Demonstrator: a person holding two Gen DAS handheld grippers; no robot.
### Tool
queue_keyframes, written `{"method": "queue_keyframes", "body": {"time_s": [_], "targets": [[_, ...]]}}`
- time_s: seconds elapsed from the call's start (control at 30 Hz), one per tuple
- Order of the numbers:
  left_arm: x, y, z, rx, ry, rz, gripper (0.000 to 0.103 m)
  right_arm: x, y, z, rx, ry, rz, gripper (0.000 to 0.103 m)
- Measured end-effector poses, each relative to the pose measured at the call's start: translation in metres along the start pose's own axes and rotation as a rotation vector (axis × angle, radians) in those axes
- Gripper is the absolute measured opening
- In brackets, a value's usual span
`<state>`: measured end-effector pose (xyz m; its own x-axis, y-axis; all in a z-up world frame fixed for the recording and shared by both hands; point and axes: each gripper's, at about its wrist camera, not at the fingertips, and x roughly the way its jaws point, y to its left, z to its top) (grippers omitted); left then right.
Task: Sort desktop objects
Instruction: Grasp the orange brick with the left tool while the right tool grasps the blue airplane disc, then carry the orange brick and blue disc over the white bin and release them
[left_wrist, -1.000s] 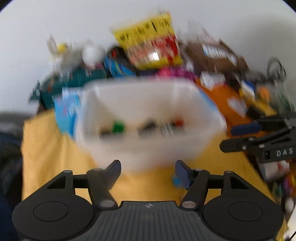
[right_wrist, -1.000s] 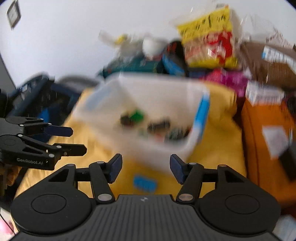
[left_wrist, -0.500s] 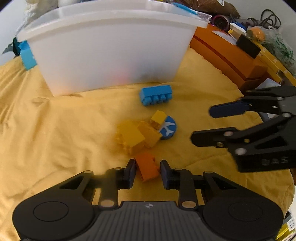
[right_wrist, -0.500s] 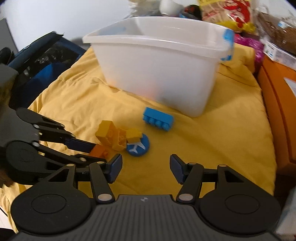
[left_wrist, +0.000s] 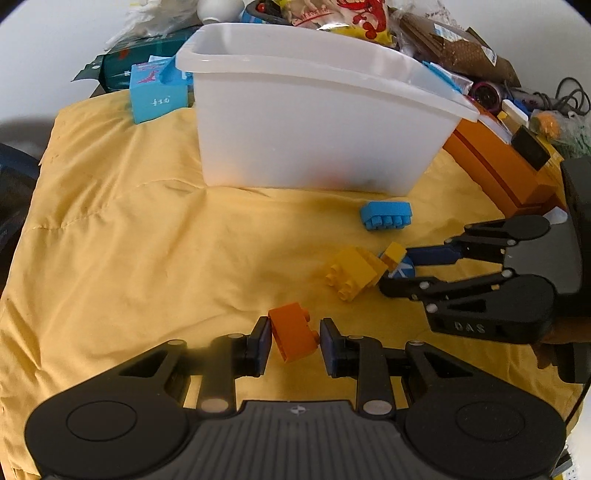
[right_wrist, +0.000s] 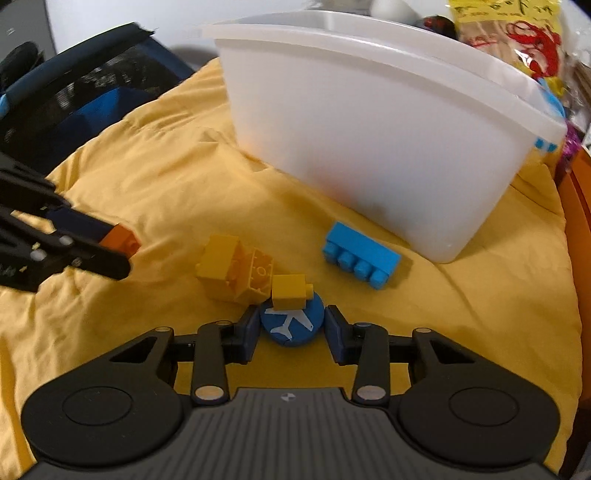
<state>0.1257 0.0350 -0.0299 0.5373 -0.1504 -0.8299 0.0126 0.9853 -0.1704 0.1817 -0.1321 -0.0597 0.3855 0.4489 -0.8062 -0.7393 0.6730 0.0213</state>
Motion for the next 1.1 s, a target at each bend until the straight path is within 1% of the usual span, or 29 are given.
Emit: {"method": "queue_keyframes", "body": {"time_s": [0.07,0.17,0.3,0.33,0.4,0.47,0.53,0.57,0.63,0.7,0.8,0.87,0.97,1.1], "targets": [[-0.001,0.000,0.003,-0.008,-0.004,-0.011,0.032,-0.010,-0.002,-0.001,0.015,0.012,0.019,0.041],[-0.004,-0.003,0.009,0.002,-0.019,-0.030,0.032,-0.026,-0.013,0.002,0.115,0.054,0.077,0.041],[-0.006,-0.004,0.015,0.013,-0.030,-0.038,0.032,-0.035,-0.024,0.002,0.148,0.154,0.063,0.041],[-0.005,-0.005,0.017,0.014,-0.030,-0.038,0.032,-0.036,-0.027,0.000,0.157,0.169,0.050,0.041],[-0.006,-0.007,0.020,0.014,-0.032,-0.040,0.032,-0.040,-0.028,-0.005,0.158,0.159,0.031,0.041],[-0.006,-0.010,0.021,0.024,-0.036,-0.048,0.032,-0.038,-0.026,-0.012,0.152,0.197,0.030,0.041],[-0.006,-0.014,0.022,0.036,-0.037,-0.048,0.032,-0.054,-0.027,-0.012,0.156,0.093,-0.002,0.041],[-0.006,-0.015,0.022,0.037,-0.039,-0.049,0.032,-0.058,-0.029,-0.011,0.177,0.068,-0.007,0.041],[-0.006,-0.017,0.021,0.038,-0.039,-0.051,0.032,-0.057,-0.026,-0.012,0.171,0.077,0.009,0.041],[-0.006,-0.019,0.021,0.044,-0.038,-0.047,0.032,-0.058,-0.022,-0.014,0.148,0.064,-0.002,0.041],[-0.012,-0.021,0.022,0.046,-0.056,-0.049,0.032,-0.067,-0.025,-0.013,0.174,0.022,0.007,0.041],[-0.016,-0.021,0.025,0.050,-0.064,-0.036,0.032,-0.072,-0.026,-0.008,0.181,-0.011,0.004,0.041],[-0.034,-0.021,0.043,0.062,-0.127,-0.026,0.032,-0.090,-0.032,0.010,0.190,-0.091,0.005,0.041],[-0.061,-0.021,0.090,0.082,-0.210,-0.018,0.032,-0.112,-0.045,0.049,0.182,-0.187,-0.010,0.042]]}}
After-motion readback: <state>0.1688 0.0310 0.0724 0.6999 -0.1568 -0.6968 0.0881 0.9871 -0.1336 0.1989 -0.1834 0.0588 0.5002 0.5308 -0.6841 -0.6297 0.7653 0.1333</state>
